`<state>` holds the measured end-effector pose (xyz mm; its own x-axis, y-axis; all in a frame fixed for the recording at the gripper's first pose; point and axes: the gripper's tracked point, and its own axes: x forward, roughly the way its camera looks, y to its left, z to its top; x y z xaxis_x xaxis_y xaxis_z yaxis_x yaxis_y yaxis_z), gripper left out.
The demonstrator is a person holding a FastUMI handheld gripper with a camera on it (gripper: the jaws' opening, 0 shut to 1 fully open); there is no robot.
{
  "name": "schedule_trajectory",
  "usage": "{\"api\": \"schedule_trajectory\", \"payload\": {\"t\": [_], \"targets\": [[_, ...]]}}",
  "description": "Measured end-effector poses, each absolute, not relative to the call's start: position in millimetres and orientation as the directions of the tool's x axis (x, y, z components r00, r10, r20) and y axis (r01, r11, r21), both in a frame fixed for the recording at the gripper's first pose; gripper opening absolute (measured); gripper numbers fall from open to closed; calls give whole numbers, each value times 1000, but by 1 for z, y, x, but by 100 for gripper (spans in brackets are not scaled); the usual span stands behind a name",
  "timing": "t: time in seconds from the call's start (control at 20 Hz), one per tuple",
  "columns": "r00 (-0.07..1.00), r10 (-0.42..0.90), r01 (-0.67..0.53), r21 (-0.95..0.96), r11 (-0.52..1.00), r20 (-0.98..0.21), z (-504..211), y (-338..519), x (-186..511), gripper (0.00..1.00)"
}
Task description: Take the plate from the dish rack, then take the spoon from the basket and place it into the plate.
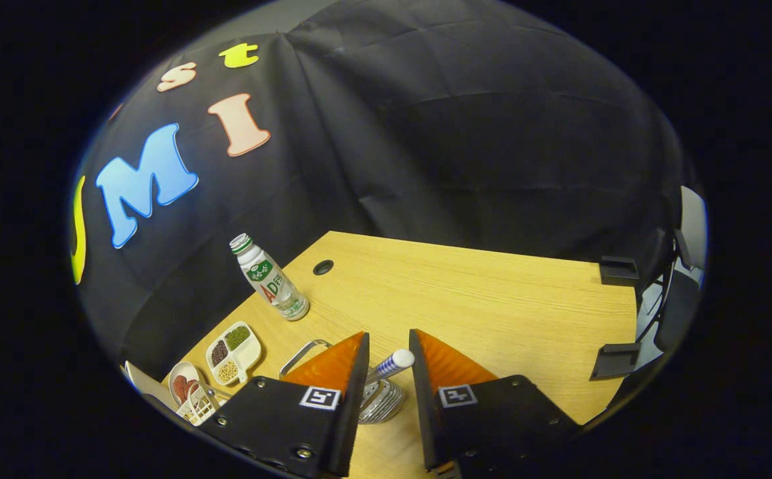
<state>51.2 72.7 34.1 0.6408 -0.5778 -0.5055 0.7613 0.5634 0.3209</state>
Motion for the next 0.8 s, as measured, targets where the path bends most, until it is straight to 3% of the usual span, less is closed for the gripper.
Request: {"api": "schedule_trajectory", "payload": {"t": [0.1, 0.15, 0.3, 0.35, 0.4, 0.6, 0.65, 0.8], "targets": [[663, -565, 743, 343, 575, -491, 38, 74, 57, 40], [671, -560, 736, 347, 581, -485, 39, 75, 60, 31], [682, -558, 725, 335, 601, -473, 43, 76, 63, 30], [766, -511, 642, 418, 642, -391, 64, 84, 78, 30], [770, -523, 638, 400, 658, -366, 75, 88, 84, 10], [793, -501, 600, 303, 741, -347, 90, 109, 92, 9], [796, -494, 592, 276, 758, -350, 83, 107, 109, 0], [810, -475, 551, 169, 817, -344, 94, 126, 114, 0]]}}
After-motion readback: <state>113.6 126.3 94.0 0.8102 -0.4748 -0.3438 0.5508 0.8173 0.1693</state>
